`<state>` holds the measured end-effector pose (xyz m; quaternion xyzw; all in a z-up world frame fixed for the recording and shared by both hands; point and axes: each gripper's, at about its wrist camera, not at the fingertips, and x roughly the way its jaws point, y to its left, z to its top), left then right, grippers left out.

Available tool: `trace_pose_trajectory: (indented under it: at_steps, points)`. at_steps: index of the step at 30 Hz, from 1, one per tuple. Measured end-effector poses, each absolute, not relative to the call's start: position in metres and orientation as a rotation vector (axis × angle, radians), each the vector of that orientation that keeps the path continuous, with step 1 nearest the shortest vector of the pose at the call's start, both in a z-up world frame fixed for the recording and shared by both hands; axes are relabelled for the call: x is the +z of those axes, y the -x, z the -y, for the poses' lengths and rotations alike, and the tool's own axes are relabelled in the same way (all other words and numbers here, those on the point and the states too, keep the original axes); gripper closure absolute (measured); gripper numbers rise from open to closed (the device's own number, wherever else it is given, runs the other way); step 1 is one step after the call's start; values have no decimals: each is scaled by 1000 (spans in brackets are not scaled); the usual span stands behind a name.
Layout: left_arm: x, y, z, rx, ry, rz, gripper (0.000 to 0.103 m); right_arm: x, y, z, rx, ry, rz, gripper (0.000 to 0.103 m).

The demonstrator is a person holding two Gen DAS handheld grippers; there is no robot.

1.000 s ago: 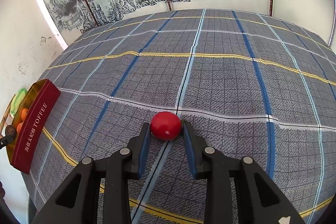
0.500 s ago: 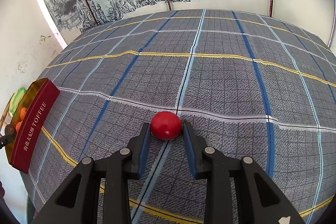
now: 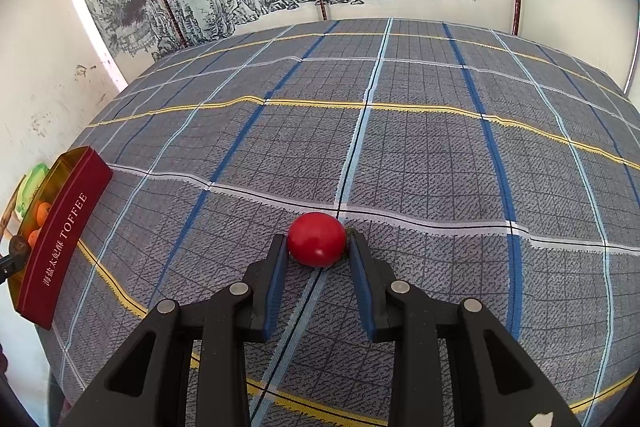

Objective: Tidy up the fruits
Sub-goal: 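Carry the brown fruit in the left tool into the tray and release, then carry the red tomato in the right tool into the tray and release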

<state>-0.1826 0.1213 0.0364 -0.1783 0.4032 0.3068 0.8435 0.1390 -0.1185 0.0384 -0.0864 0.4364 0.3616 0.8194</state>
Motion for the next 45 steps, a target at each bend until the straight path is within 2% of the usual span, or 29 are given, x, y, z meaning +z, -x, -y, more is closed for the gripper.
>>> trace_pose_trajectory:
  at_steps: [26, 38, 45]
  points:
    - [43, 185, -116, 703, 315, -839, 66, 43, -124, 121, 793, 181, -924, 75]
    - [42, 184, -115, 704, 321, -848, 57, 44, -115, 125, 809, 173, -928, 75]
    - [45, 184, -115, 714, 316, -840, 47, 54, -102, 123, 847, 163, -912, 75]
